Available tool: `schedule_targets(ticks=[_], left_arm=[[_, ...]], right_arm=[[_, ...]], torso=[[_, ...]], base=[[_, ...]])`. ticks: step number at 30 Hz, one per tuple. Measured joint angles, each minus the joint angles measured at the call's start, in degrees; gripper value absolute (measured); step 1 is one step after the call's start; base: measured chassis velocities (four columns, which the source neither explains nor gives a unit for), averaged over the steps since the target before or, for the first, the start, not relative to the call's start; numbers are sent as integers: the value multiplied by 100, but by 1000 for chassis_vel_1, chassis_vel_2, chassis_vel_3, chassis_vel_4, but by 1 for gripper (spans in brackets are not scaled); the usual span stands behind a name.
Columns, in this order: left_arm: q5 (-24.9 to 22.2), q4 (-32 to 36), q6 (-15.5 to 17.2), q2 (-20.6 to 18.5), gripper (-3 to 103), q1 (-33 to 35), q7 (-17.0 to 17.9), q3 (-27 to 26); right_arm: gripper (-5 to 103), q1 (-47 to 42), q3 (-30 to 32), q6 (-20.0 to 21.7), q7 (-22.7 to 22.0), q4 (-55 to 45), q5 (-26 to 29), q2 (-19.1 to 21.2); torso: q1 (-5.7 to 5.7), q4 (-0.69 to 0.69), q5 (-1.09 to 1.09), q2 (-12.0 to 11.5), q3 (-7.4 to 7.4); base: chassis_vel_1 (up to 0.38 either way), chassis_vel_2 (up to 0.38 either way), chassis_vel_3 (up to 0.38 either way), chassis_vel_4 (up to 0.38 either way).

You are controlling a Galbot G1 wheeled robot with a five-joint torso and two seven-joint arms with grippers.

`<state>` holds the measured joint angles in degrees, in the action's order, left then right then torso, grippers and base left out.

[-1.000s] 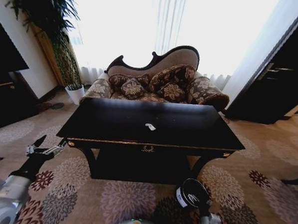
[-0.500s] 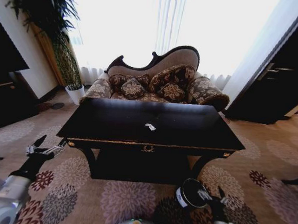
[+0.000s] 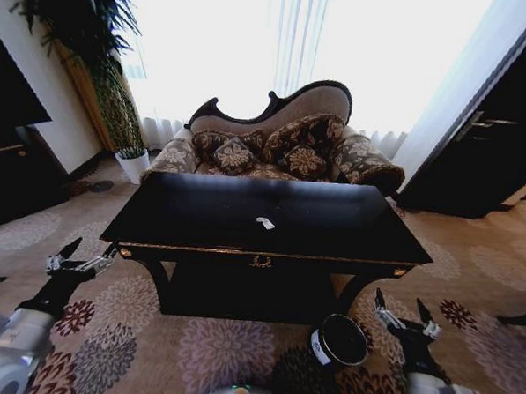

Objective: Move to the front of the table and place the trash on the table into the trash bin.

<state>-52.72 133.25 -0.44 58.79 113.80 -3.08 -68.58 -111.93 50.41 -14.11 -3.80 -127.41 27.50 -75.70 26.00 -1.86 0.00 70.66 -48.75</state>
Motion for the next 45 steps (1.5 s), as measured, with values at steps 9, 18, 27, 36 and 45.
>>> schedule_targets(ticks=[9, 18, 27, 36, 45], left_arm=[[0, 0, 0, -1, 100, 0, 0, 0], [0, 0, 0, 0, 100, 0, 0, 0], [0, 0, 0, 0, 100, 0, 0, 0], [0, 0, 0, 0, 100, 0, 0, 0], [0, 0, 0, 0, 100, 0, 0, 0]], right_arm=[[100, 609, -29, 1268, -93, -578, 335, 1119], [100, 2082, -771, 2955, -847, -835, 1725, 2848], [100, 2976, -1444, 3596, -1076, -638, 3012, 4158], [100, 4555, -2273, 4073, -1392, -172, 4808, 5413], [100, 7609, -5275, 4276, -1836, 505, 5184, 5093]], torso=[[0, 0, 0, -1, 0], [0, 1, -1, -1, -1], [1, 0, 2, -2, -1], [1, 0, 0, -1, 0], [1, 1, -1, -1, 0]], base=[[0, 0, 0, 0], [0, 0, 0, 0], [0, 0, 0, 0], [0, 0, 0, 0], [0, 0, 0, 0]])
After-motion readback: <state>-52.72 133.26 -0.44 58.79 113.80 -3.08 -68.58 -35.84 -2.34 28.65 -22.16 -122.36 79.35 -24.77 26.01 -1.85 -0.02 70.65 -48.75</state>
